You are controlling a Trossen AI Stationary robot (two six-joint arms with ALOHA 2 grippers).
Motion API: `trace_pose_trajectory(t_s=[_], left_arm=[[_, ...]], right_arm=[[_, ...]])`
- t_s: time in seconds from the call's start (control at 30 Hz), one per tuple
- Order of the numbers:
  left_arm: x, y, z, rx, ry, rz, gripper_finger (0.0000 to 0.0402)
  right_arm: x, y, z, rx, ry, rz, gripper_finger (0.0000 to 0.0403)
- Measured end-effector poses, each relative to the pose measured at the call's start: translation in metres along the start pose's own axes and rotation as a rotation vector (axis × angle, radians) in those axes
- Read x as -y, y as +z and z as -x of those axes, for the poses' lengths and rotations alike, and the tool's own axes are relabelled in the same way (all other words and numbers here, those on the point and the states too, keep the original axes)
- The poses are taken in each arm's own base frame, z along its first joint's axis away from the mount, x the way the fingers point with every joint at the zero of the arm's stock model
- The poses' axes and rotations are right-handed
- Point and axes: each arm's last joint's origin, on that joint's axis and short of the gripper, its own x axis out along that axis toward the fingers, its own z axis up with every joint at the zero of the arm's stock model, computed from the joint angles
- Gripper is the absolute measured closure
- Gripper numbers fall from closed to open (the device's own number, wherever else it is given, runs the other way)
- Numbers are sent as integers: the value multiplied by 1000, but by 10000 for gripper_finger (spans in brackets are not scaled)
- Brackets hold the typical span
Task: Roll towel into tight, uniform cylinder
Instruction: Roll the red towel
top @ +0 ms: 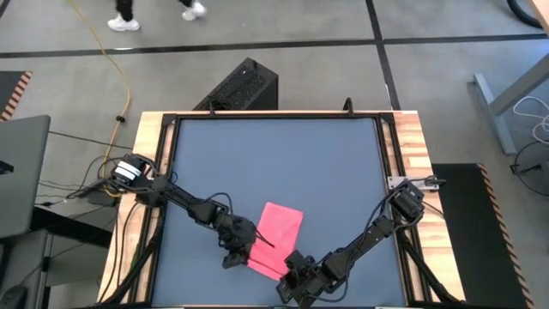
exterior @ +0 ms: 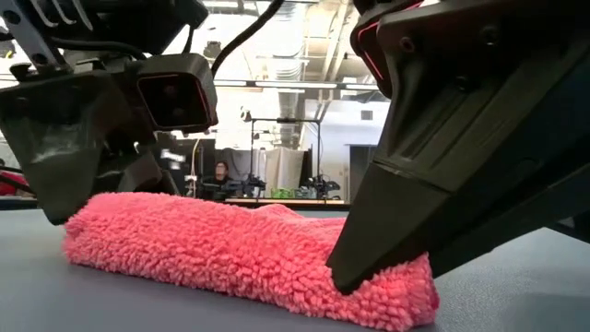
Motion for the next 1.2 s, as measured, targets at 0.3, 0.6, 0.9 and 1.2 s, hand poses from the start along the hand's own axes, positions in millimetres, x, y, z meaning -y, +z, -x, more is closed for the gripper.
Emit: trace_pose_trajectory(t_s=[0.3,0.6,0.9,1.2], left_arm=[[20,-2,15,-87,-53,-155,315],[73,-36,42,138,172,-525,315],[108,-64,3,432,385,-1165,304],[103,-41,-31,425,538,-1200,222]], right_arm=[[0,3,-1,3,5,-8,382],[0,7,-3,8,3,9,379],[-1,9,-4,11,6,5,379],[0,9,-4,11,6,11,379]])
